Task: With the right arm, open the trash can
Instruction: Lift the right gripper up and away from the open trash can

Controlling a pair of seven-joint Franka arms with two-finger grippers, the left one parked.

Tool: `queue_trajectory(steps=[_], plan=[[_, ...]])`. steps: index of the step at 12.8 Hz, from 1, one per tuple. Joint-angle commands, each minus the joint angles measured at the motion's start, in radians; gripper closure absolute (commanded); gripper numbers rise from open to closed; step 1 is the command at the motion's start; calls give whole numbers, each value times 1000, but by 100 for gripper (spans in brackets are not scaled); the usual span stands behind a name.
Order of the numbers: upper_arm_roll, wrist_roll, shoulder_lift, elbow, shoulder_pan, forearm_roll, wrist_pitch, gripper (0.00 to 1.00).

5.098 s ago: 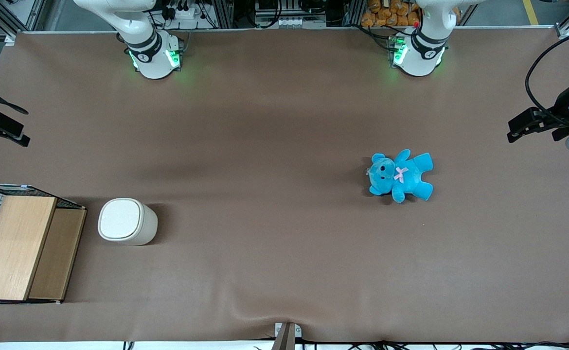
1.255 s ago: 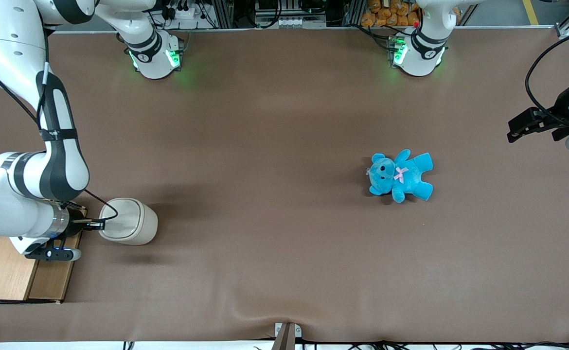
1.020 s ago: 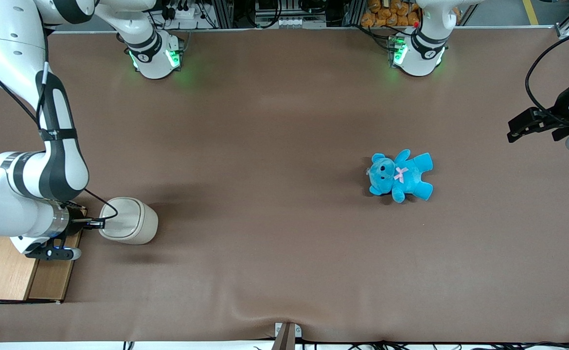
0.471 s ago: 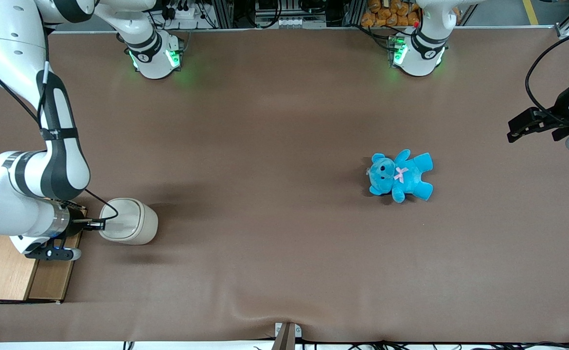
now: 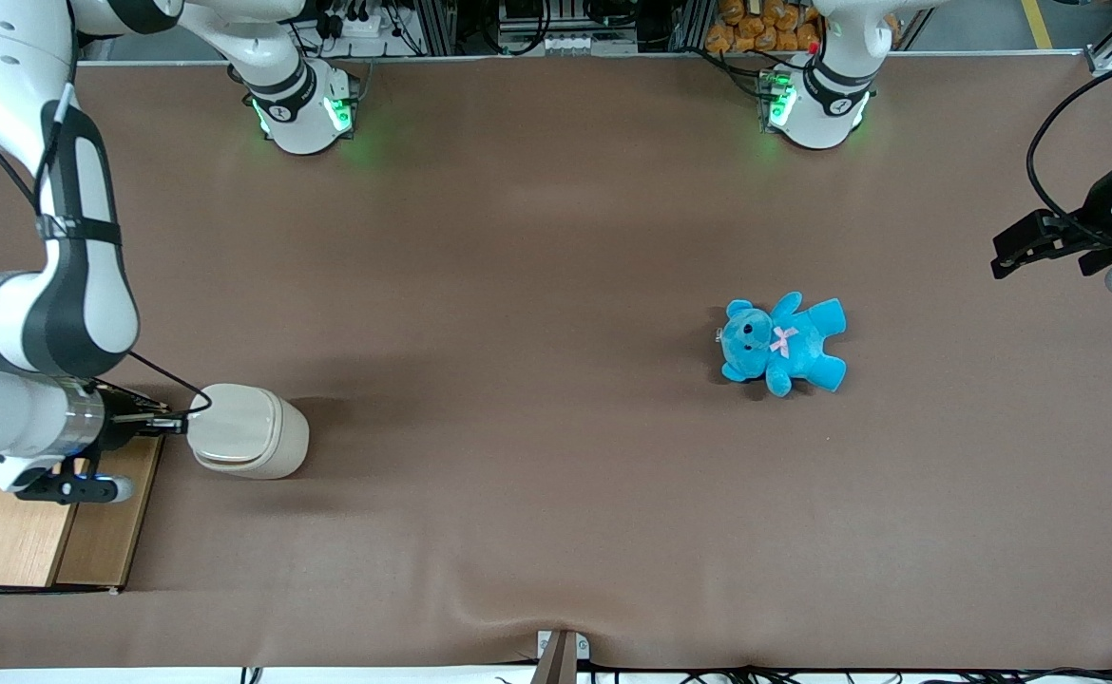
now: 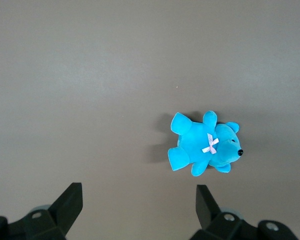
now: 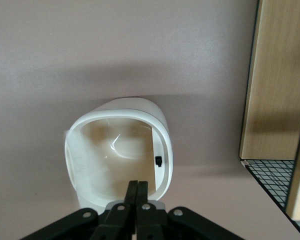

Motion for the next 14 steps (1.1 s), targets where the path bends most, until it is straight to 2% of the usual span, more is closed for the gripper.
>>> queue_trajectory(steps=[1, 6, 14], plan=[[2, 5, -28, 7, -4, 9, -23, 0], [-7, -1, -111, 7, -11, -3, -38, 0], [-12, 6, -321, -30, -47, -2, -173, 0]])
